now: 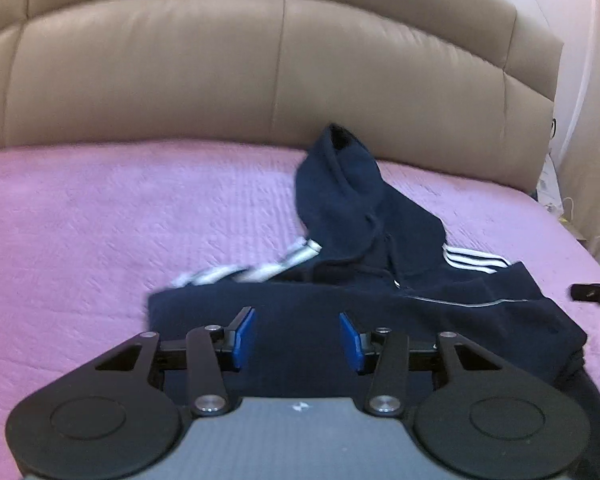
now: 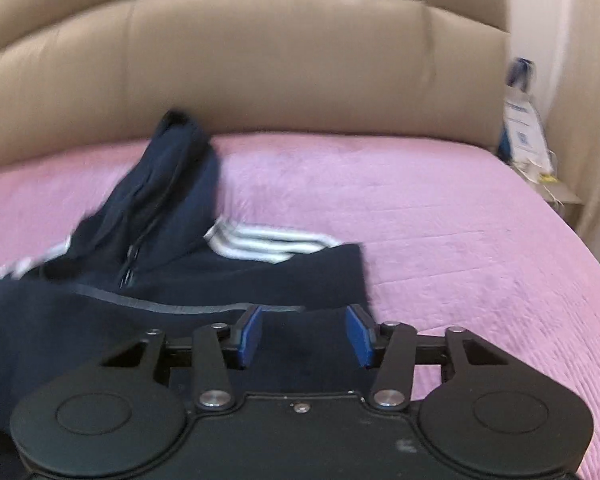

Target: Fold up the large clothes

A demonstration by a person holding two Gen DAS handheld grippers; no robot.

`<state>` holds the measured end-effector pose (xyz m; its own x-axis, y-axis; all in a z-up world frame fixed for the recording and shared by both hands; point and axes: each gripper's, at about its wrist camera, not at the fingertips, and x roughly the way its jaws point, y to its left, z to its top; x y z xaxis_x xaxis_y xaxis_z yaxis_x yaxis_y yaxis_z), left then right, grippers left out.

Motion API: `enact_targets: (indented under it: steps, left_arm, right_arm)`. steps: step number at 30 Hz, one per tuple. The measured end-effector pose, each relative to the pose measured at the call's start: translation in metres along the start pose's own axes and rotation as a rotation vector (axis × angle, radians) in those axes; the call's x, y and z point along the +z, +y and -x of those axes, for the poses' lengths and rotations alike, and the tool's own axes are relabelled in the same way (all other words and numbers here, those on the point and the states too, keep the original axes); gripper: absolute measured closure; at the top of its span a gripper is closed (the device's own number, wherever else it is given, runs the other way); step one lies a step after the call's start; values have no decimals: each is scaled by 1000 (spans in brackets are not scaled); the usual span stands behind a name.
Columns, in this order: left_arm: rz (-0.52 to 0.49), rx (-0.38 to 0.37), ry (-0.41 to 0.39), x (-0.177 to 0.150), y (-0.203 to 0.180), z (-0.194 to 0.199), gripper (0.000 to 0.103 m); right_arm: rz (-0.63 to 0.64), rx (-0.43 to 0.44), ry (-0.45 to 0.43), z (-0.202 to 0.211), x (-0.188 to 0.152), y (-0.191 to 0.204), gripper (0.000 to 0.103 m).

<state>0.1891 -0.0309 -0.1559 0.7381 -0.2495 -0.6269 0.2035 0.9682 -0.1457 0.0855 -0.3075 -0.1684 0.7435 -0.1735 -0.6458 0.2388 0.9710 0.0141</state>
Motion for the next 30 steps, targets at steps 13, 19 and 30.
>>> enact_targets:
  steps: [13,19,30]
  left_arm:
    - [30,3,134,-26,6,-40,93]
    - [-47,-85,29,3,-14,-21,88]
    - [-89,-106,132,-2,-9,-63,88]
  right_arm:
    - [6,-20,139,-38,-23,8,86]
    - [86,83,-38,-16,0,30,84]
    - [53,137,-89,-45,-9,27,71]
